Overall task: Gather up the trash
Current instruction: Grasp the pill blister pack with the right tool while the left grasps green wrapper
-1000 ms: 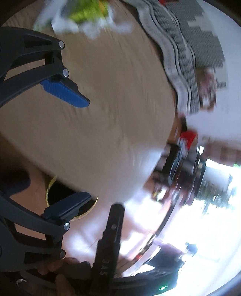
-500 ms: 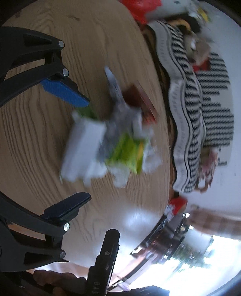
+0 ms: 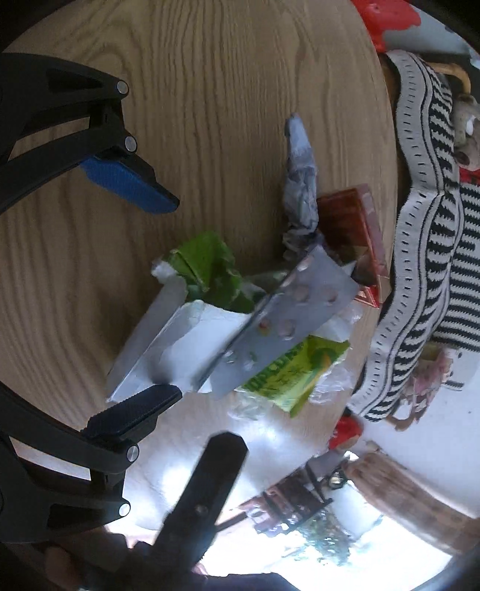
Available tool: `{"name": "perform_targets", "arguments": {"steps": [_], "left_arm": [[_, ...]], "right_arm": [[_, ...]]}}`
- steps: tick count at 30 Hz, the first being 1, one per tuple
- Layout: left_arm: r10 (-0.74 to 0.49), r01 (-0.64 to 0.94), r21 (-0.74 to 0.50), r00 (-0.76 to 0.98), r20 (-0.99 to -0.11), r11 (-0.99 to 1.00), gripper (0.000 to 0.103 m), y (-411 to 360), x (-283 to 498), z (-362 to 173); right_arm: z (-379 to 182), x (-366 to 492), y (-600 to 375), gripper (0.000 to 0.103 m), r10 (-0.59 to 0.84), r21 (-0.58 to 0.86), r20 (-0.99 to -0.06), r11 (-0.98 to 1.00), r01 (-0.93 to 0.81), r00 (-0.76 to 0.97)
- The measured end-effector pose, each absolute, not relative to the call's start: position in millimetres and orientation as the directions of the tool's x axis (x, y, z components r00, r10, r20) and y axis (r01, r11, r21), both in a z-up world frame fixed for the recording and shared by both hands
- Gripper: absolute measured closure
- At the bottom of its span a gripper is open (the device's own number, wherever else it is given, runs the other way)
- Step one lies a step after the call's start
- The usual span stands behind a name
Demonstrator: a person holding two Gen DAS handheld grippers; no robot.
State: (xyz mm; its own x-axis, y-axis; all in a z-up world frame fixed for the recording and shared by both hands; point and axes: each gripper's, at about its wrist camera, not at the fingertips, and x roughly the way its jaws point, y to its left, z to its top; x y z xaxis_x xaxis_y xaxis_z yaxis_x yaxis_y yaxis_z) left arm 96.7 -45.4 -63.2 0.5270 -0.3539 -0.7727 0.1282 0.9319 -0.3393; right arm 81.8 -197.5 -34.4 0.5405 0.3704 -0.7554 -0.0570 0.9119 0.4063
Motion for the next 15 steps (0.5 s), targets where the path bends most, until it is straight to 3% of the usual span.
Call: {"name": "perform_targets", "arguments": {"steps": [5, 6, 7, 9, 15], "left_arm": [[-0.364, 0.097, -0.373, 0.535, -0.762, 0.923, 0.016, -50.7, 103.9, -63.5], [-0.367, 0.098, -0.375, 0.533, -0.762, 0.922, 0.026, -51.5, 103.4, -63.2], [-0.386, 0.103, -0.394, 0.526, -0.758, 0.913, 0.030, -51.6, 102.8, -62.6], [-0.428, 0.110, -0.437, 0.507, -0.748, 0.893, 0.051, -48.6, 102.1, -62.1], [-0.458, 0.121, -0.458, 0.462, -0.759, 0.881, 0.069, -28.7, 86.7, -49.6]], "right_arm": [[-40.5, 93.3, -198.7, 0.018, 0.362, 0.412, -0.759, 0.910, -0.031, 0.540], [-41.1, 94.7, -199.4, 0.018, 0.363, 0.415, -0.759, 0.909, -0.027, 0.540], [-41.2, 96.2, -200.0, 0.018, 0.364, 0.417, -0.759, 0.909, -0.027, 0.540], [-40.9, 97.5, -200.4, 0.018, 0.367, 0.418, -0.758, 0.908, -0.031, 0.539], [-40.7, 98.0, -184.8, 0.018, 0.368, 0.372, -0.771, 0.923, -0.102, 0.519]]}}
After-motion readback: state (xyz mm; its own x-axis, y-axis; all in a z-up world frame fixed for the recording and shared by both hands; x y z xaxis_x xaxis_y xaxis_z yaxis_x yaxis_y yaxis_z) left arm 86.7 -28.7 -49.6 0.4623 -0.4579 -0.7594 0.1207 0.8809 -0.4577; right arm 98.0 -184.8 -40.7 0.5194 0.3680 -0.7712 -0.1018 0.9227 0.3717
